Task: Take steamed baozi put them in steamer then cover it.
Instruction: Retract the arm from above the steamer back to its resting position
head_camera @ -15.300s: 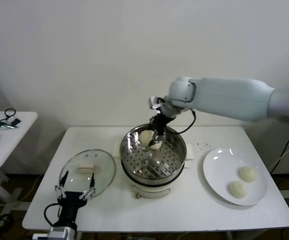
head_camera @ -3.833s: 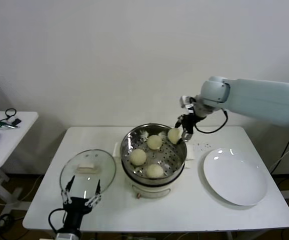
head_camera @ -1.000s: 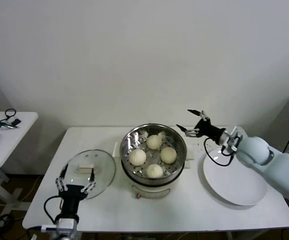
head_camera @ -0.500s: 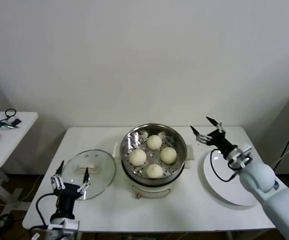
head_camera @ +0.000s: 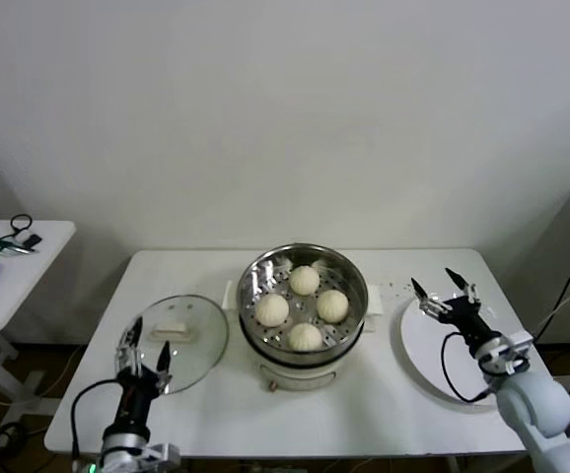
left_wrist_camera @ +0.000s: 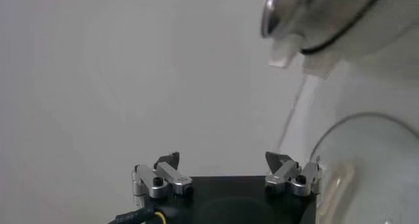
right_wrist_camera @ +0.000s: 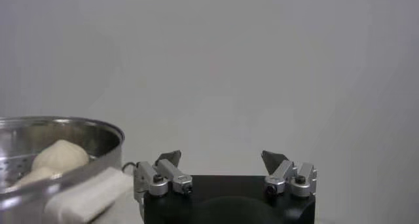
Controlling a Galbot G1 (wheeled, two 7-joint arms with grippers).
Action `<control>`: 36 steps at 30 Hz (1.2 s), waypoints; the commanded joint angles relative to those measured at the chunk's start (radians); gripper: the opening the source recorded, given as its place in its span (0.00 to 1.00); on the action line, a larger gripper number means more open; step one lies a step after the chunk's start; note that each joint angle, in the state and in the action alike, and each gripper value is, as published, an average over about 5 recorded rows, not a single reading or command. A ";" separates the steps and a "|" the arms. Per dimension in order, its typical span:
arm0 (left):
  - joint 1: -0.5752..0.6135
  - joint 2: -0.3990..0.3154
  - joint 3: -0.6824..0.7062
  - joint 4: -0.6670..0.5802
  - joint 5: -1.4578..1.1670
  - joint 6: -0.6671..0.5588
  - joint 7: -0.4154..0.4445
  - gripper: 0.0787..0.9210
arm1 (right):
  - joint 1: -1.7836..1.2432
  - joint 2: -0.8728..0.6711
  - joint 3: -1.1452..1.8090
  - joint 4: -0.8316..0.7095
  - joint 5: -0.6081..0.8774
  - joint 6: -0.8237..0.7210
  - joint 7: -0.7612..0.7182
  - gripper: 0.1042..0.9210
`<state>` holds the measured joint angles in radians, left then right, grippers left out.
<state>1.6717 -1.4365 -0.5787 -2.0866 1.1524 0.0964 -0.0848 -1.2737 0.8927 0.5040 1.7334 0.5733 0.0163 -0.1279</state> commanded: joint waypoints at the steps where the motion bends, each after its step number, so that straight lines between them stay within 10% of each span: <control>1: -0.059 0.028 0.083 0.161 0.335 0.086 -0.021 0.88 | -0.112 0.075 0.100 -0.002 -0.058 -0.001 -0.031 0.88; 36: -0.489 0.060 0.045 0.680 0.334 0.037 -0.072 0.88 | -0.053 0.089 0.057 -0.043 -0.177 -0.006 -0.042 0.88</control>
<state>1.2739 -1.3762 -0.5297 -1.5179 1.4942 0.1348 -0.1448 -1.3299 0.9767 0.5600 1.6946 0.4198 0.0087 -0.1680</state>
